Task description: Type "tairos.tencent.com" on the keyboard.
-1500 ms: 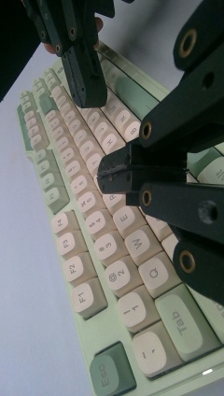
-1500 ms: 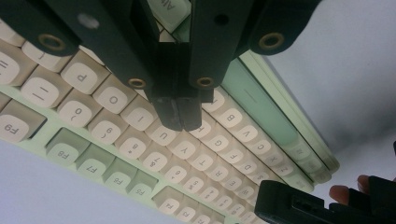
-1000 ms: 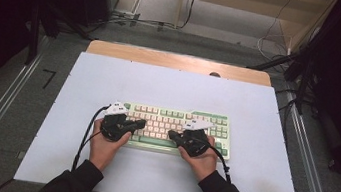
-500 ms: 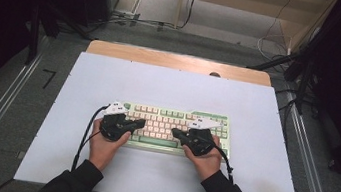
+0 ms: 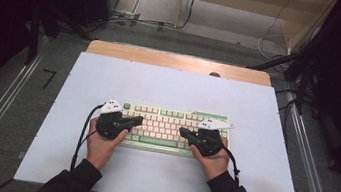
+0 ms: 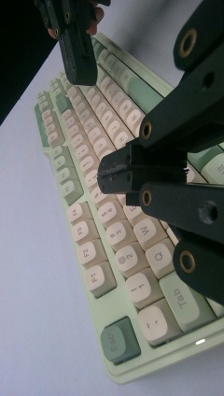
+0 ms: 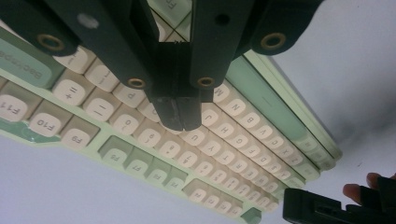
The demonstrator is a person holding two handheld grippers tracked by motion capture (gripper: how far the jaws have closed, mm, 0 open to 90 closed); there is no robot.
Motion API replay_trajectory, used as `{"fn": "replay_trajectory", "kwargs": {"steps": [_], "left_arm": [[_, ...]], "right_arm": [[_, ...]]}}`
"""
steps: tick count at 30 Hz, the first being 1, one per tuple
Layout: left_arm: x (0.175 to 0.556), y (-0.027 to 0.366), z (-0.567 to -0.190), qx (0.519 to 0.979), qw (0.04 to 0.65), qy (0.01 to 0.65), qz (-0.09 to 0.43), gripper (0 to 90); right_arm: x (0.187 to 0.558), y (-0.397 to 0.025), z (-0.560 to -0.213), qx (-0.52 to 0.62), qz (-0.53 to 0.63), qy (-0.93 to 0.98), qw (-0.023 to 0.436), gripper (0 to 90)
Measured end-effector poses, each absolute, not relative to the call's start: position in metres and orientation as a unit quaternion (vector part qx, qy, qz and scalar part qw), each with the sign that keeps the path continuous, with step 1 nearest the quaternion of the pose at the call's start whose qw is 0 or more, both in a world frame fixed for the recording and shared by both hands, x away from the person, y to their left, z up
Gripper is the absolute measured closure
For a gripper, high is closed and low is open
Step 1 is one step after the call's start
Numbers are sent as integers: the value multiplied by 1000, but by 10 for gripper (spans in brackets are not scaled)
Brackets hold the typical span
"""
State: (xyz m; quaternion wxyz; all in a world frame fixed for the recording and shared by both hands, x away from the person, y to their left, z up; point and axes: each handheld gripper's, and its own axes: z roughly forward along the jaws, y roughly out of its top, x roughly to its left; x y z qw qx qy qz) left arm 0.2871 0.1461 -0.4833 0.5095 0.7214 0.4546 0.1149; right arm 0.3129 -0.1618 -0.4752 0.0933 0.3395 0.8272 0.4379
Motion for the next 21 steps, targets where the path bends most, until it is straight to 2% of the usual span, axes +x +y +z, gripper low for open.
{"fn": "replay_trajectory", "kwargs": {"steps": [4, 9, 16, 21], "left_arm": [[285, 151, -482, 716, 510, 460, 122, 900], [283, 159, -481, 706, 516, 468, 131, 848], [278, 163, -478, 699, 518, 469, 149, 697], [274, 163, -475, 701, 510, 467, 178, 545]], "right_arm": [[314, -169, -475, 347, 442, 822, 93, 828], [313, -178, -475, 354, 452, 814, 93, 695], [312, -192, -474, 363, 461, 804, 99, 536], [311, -202, -474, 377, 458, 798, 105, 445]]}}
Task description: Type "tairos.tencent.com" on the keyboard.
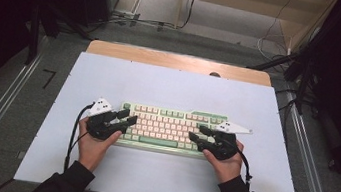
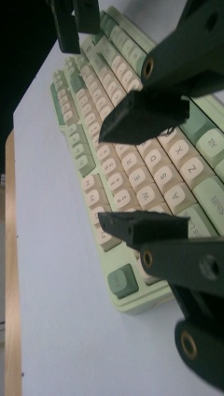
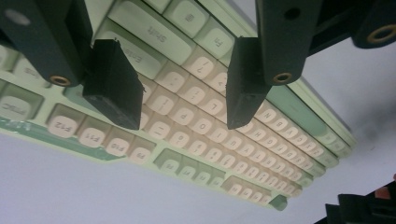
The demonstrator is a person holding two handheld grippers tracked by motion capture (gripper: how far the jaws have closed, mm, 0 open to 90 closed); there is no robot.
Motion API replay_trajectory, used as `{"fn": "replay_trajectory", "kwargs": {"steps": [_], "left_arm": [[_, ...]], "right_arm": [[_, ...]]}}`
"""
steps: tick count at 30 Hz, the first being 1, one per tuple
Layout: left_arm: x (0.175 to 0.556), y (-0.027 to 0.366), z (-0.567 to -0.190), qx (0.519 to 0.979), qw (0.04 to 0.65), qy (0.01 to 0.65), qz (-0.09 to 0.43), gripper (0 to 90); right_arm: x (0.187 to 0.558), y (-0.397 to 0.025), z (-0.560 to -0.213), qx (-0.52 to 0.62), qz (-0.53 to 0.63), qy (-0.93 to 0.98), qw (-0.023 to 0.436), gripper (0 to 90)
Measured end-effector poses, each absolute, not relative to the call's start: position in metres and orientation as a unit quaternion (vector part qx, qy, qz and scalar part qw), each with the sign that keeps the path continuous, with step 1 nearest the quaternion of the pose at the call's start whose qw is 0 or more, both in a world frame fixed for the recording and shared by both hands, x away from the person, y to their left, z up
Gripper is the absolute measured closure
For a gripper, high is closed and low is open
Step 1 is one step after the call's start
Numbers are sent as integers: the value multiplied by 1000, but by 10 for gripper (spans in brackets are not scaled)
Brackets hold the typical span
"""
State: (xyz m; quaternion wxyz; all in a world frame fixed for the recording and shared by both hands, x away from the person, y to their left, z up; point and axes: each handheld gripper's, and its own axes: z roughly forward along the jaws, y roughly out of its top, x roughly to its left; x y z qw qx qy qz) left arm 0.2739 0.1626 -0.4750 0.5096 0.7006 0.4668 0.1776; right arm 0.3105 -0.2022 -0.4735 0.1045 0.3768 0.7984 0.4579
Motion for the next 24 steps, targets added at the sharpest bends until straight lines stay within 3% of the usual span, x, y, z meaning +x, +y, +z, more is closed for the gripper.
{"fn": "replay_trajectory", "kwargs": {"steps": [4, 7, 24], "left_arm": [[271, 165, -475, 693, 511, 471, 192, 418], [270, 168, -474, 691, 509, 474, 197, 383], [261, 179, -475, 682, 498, 496, 203, 299]], "right_arm": [[308, -210, -472, 382, 462, 793, 113, 434], [305, -215, -471, 381, 465, 790, 118, 425], [300, -239, -469, 401, 459, 780, 145, 340]]}}
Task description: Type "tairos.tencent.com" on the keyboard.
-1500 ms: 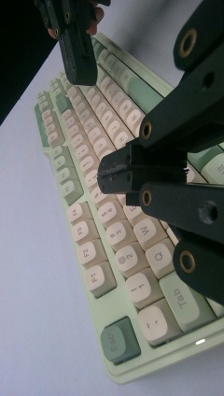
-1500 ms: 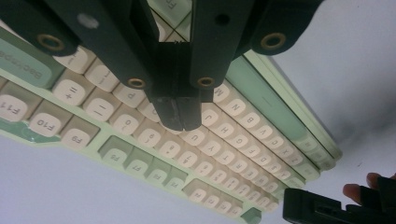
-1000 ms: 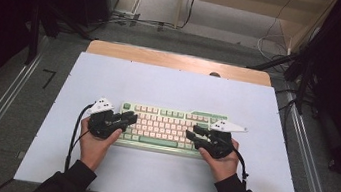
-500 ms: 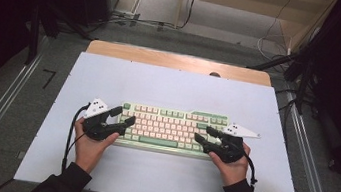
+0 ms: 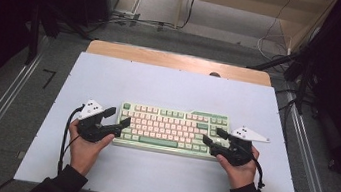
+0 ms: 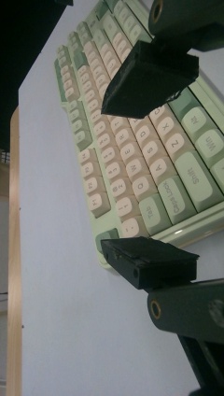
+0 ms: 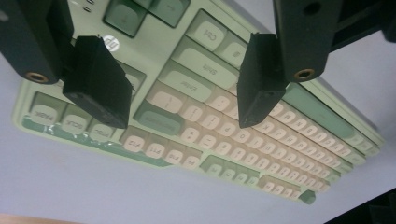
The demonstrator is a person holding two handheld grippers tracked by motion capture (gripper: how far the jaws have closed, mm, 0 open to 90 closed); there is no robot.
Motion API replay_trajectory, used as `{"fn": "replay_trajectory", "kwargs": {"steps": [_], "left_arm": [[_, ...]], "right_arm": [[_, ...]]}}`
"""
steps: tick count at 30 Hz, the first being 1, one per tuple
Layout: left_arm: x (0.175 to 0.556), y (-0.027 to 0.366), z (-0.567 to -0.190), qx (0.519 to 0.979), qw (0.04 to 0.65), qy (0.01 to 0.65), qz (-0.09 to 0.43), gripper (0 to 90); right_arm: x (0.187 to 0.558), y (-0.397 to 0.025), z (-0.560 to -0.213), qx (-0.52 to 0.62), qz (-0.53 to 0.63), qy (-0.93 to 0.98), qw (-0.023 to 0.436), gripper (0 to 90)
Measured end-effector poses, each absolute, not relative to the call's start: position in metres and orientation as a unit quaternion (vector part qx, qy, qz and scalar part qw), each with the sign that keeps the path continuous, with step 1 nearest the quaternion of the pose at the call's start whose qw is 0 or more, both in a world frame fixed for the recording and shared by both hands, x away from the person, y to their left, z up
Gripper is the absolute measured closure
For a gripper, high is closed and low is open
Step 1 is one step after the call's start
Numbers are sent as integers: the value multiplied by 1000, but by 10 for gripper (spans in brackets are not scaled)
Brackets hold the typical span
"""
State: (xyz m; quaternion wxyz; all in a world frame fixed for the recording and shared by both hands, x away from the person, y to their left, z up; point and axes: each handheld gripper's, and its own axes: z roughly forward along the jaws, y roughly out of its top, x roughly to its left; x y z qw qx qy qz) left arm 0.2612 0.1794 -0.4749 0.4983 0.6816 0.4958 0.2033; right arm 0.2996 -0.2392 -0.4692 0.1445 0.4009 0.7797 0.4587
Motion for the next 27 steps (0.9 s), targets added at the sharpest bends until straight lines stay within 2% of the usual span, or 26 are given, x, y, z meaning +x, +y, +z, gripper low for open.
{"fn": "replay_trajectory", "kwargs": {"steps": [10, 27], "left_arm": [[257, 190, -475, 676, 494, 508, 204, 254], [248, 203, -476, 669, 476, 528, 216, 254]], "right_arm": [[296, -259, -468, 414, 460, 770, 156, 308], [289, -294, -468, 447, 450, 753, 175, 273]]}}
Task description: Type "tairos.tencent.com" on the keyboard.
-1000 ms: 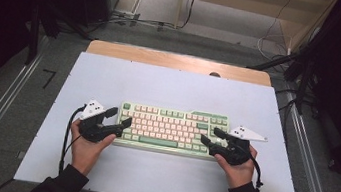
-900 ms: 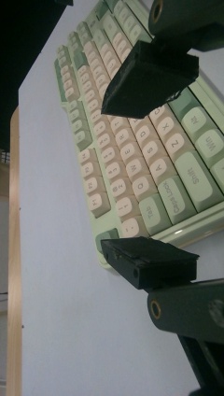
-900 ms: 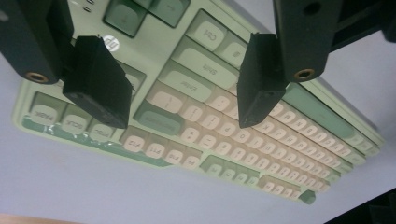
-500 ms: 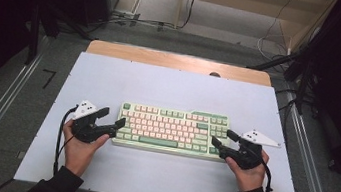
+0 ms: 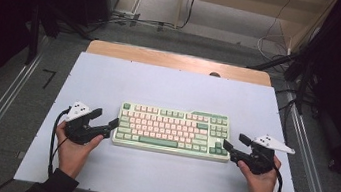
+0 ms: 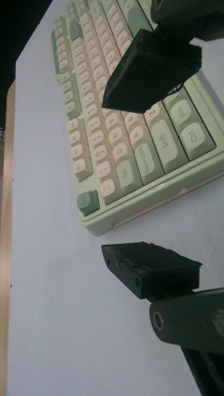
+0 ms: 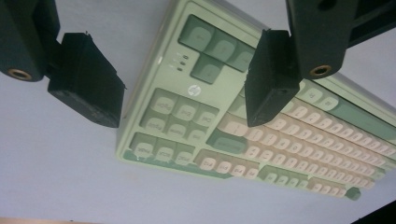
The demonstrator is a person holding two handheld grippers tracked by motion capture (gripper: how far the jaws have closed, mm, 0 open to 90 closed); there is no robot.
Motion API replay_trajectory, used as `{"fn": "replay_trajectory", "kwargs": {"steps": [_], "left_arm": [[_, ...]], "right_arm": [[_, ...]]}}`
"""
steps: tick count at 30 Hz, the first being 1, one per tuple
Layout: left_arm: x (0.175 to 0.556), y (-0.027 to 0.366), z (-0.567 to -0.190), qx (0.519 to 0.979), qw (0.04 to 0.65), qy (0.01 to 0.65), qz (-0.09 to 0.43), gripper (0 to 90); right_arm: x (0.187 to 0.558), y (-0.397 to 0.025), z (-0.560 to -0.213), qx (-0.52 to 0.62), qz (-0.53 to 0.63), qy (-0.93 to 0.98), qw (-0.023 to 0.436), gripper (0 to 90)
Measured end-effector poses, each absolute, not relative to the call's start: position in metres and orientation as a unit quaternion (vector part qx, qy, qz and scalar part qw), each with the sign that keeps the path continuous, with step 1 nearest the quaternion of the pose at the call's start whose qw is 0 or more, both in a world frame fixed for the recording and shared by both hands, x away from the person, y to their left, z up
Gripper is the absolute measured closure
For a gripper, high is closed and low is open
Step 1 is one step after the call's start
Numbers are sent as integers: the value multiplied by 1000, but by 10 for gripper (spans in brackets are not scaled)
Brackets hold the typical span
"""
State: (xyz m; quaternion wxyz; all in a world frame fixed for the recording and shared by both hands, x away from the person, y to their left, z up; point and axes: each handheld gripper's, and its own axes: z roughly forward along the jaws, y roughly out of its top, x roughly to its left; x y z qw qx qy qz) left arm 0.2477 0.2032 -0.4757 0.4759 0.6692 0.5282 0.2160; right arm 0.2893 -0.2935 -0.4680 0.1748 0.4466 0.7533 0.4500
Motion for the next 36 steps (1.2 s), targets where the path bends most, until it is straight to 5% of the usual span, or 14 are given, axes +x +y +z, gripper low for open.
{"fn": "replay_trajectory", "kwargs": {"steps": [36], "left_arm": [[224, 231, -480, 671, 433, 552, 240, 257]], "right_arm": [[270, -361, -471, 518, 416, 716, 216, 272]]}}
